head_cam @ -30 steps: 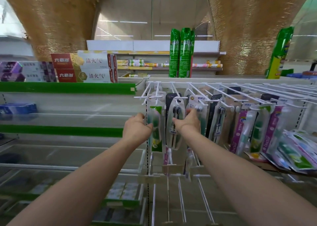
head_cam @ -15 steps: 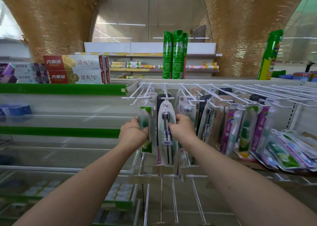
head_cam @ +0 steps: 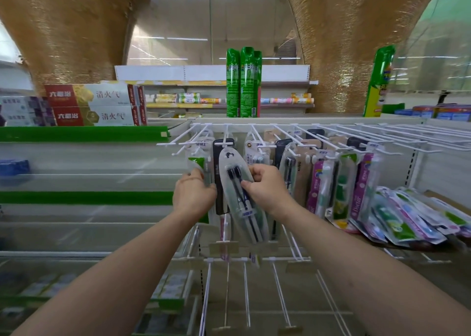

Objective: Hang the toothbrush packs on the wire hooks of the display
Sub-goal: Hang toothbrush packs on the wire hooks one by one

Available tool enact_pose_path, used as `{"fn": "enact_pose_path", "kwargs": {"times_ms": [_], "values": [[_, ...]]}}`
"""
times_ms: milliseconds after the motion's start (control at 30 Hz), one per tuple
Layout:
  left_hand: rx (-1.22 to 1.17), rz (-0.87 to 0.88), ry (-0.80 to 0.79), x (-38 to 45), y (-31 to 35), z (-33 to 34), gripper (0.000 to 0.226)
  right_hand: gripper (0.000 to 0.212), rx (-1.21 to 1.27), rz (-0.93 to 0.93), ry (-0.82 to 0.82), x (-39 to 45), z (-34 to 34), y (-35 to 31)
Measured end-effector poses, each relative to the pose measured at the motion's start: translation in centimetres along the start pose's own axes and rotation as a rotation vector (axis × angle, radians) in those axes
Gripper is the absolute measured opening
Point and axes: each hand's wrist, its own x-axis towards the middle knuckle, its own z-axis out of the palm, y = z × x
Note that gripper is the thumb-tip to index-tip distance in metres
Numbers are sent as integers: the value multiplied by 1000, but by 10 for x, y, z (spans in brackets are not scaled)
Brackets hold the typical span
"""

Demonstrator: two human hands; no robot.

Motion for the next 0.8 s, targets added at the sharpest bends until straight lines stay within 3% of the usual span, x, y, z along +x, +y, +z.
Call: {"fn": "enact_pose_path", "kwargs": {"times_ms": [233,367,567,800], "values": [[-7,-15,2,-6,7,8,46,9,24,111,149,-6,-26,20],[-20,4,13,-7,4,8,43,23,76,128,175,1,-37,25],[-26,-6,0,-7,-4,5,44,12,110,216,223,13,-27,27],[-9,-37,-7,-1,-14,-1,36,24,-72,334,182,33,-8,25]]}}
